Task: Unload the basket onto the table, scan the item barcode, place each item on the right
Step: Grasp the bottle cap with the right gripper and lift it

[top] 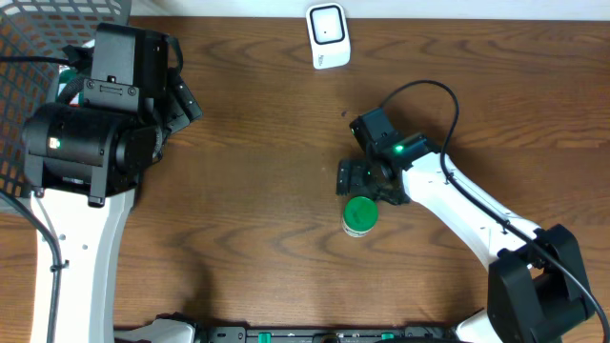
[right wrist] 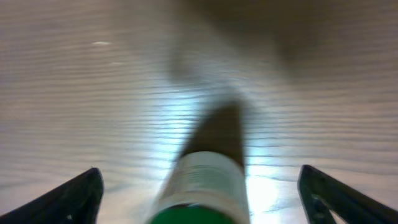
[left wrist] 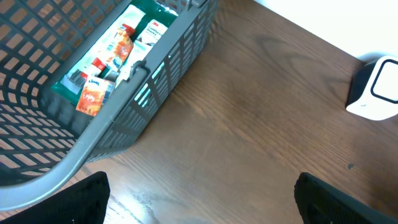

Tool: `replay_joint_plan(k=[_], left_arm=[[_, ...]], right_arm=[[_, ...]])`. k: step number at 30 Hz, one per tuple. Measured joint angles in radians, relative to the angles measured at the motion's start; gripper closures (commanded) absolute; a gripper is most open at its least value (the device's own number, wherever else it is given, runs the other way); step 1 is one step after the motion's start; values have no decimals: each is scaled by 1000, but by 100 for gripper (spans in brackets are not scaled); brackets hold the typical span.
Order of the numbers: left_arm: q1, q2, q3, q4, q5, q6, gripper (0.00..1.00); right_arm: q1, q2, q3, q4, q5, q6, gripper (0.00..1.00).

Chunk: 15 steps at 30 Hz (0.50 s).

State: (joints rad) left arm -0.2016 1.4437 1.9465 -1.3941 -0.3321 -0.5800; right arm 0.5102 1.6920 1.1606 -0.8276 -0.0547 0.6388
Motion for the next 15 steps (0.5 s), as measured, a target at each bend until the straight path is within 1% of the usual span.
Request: replay_joint_plan(k=[2, 3, 4, 6, 8, 12, 14, 15], left_arm=[[0, 0, 0, 0, 0, 0, 5], [0, 0, 0, 0, 0, 0, 5], [0, 0, 0, 0, 0, 0, 5], [0, 0, 0, 0, 0, 0, 5], [0, 0, 0, 0, 0, 0, 5], [0, 0, 0, 0, 0, 0, 5], [0, 0, 0, 0, 0, 0, 5], [0, 0, 0, 0, 0, 0, 5]], right_arm=[[5, -8, 26, -1, -34, -38, 19], [9, -13, 40, -1, -48, -56, 23], [18, -22, 61, 0, -62, -84, 30], [38, -34, 84, 4, -76, -106, 48], [74, -49, 101, 15, -91, -136, 69], [174, -56, 106, 31, -108, -201, 97], [232, -50, 106, 32, -106, -218, 99], [264, -43, 106, 32, -103, -227, 99]])
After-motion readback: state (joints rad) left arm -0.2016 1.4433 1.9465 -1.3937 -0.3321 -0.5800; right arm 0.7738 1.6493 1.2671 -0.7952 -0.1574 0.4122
